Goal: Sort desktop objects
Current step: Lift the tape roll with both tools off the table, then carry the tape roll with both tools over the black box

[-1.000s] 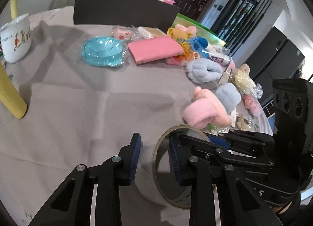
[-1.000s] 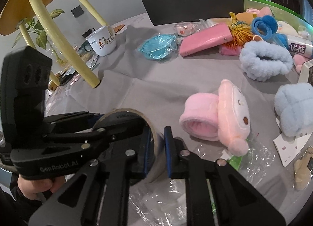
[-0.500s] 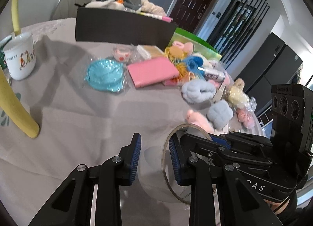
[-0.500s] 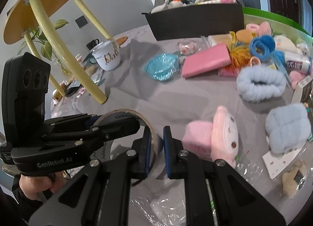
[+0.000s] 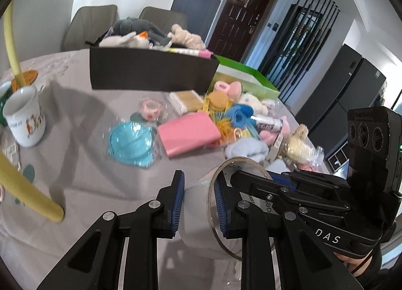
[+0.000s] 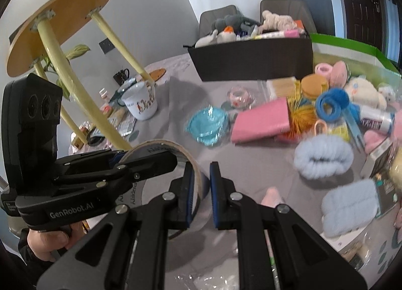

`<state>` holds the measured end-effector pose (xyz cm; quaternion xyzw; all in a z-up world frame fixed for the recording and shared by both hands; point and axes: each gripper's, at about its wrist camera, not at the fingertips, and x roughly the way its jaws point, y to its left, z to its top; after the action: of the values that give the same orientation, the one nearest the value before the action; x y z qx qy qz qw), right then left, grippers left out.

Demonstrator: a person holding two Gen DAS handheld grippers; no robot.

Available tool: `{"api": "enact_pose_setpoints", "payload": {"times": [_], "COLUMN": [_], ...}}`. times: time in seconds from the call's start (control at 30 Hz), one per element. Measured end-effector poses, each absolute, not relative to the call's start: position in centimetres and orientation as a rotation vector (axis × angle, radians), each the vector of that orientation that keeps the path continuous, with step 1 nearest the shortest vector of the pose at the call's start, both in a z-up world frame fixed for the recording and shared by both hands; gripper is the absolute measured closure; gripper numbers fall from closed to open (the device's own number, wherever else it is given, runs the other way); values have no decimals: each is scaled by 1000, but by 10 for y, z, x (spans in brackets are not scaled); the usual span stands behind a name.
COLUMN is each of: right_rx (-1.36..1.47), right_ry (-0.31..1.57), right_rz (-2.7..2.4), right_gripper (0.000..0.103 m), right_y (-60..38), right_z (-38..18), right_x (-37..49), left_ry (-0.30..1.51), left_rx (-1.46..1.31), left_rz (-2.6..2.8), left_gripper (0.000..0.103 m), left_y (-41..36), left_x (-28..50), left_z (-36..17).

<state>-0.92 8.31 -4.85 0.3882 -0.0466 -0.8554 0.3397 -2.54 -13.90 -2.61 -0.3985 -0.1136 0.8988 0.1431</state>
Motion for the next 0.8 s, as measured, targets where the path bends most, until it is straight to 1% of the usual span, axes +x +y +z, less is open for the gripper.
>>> {"api": "enact_pose_setpoints", "payload": {"times": [0.43,0.8], "right_rx": [932,865], "right_ry": [-132,-127], "right_rz": [-2263,-2288], "right_gripper": [90,90], "right_y": [90,89], "right_z": [-5,26], "right_x": [-50,-76], "left_ry": [-295,-279], "left_rx": [-1063,-995], "left_rz": [2613,2635], "left_gripper": [79,79], "left_y": [-133,-135], "left_x": [-69,-97], "left_z": [19,45]}}
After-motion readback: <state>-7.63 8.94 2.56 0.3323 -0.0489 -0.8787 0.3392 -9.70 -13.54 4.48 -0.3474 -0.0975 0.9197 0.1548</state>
